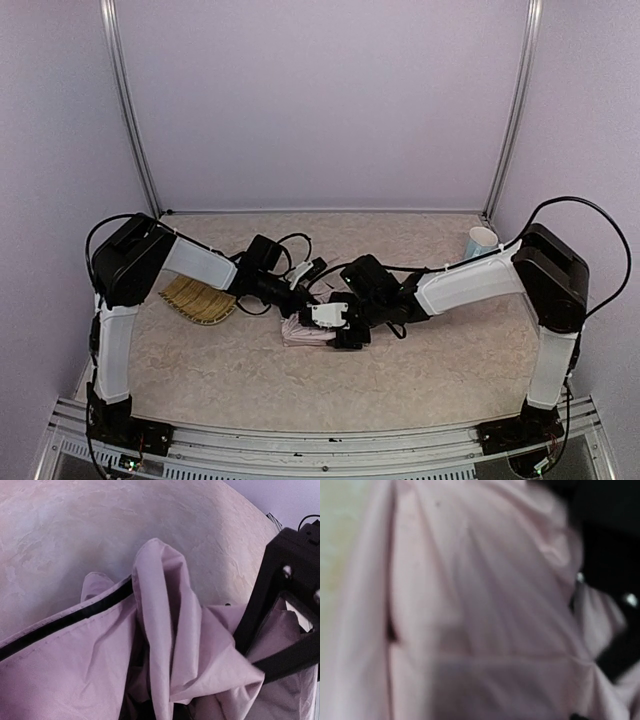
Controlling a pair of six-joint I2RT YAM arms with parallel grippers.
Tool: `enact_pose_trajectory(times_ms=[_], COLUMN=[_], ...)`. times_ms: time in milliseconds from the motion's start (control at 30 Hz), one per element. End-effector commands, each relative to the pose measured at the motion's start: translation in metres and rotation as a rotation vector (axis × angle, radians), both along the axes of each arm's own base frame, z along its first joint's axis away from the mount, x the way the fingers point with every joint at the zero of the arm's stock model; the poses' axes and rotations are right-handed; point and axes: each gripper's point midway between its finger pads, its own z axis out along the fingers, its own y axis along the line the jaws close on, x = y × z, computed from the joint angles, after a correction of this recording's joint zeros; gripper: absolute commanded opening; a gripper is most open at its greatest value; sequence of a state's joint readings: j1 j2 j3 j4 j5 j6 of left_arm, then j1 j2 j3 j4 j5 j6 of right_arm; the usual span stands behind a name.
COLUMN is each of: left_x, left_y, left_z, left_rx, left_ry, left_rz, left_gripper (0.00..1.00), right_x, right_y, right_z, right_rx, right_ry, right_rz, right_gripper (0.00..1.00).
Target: Put away the umbrella
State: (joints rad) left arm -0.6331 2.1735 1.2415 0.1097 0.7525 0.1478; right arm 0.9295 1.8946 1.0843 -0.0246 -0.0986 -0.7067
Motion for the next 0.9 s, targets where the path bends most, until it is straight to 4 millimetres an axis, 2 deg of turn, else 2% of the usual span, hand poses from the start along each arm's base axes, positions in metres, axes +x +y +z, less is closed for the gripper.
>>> enact_pose_trajectory(times_ms=[0, 100, 133, 200, 267, 333, 433, 467, 500, 600, 700, 767, 800, 867], left_x=[-0.02, -0.018, -0.014, -0.002, 0.01, 0.02, 0.03, 0.026, 0.024, -0.005, -0.036, -0.049, -0.064, -0.075], left_y=[0.026, 0.024, 0.021, 0.016, 0.013, 0.016, 0.04, 0.054, 0.065, 0.103, 0.116, 0.11, 0.098, 0.078], left_z=[-0.066, -0.062, -0.054, -0.024, 0.017, 0.062, 0.127, 0.14, 0.166, 0.201, 0.214, 0.197, 0.192, 0.161], left_rx=[0.193, 0.171, 0.132, 0.011, -0.14, -0.273, -0.479, -0.539, -0.623, -0.779, -0.791, -0.699, -0.623, -0.406], left_ry=[0.131, 0.141, 0.142, 0.145, 0.094, -0.002, -0.165, -0.204, -0.25, -0.365, -0.443, -0.436, -0.519, -0.601], left_rz=[0.022, 0.019, 0.021, 0.059, 0.083, 0.12, 0.208, 0.238, 0.256, 0.288, 0.283, 0.276, 0.23, 0.185], left_gripper=[0.0, 0.02, 0.09, 0.26, 0.48, 0.58, 0.64, 0.66, 0.67, 0.66, 0.54, 0.5, 0.5, 0.5], right_x=[0.001, -0.005, -0.009, -0.014, -0.02, -0.026, -0.036, -0.039, -0.043, -0.056, -0.063, -0.066, -0.068, -0.072], right_y=[-0.003, -0.009, -0.012, -0.017, -0.024, -0.031, -0.04, -0.041, -0.043, -0.046, -0.051, -0.057, -0.061, -0.065], right_z=[-0.026, -0.038, -0.043, -0.048, -0.055, -0.062, -0.071, -0.071, -0.072, -0.069, -0.059, -0.056, -0.054, -0.049], right_rx=[-0.125, -0.159, -0.174, -0.196, -0.222, -0.252, -0.288, -0.292, -0.296, -0.301, -0.286, -0.278, -0.27, -0.249], right_ry=[0.016, 0.064, 0.084, 0.114, 0.153, 0.19, 0.267, 0.3, 0.341, 0.507, 0.697, 0.782, 0.816, 0.878], right_rz=[0.011, 0.005, 0.004, -0.001, -0.01, -0.025, -0.045, -0.052, -0.063, -0.094, -0.134, -0.164, -0.175, -0.179], right_gripper=[0.69, 0.55, 0.5, 0.41, 0.36, 0.32, 0.3, 0.3, 0.3, 0.3, 0.29, 0.29, 0.29, 0.29])
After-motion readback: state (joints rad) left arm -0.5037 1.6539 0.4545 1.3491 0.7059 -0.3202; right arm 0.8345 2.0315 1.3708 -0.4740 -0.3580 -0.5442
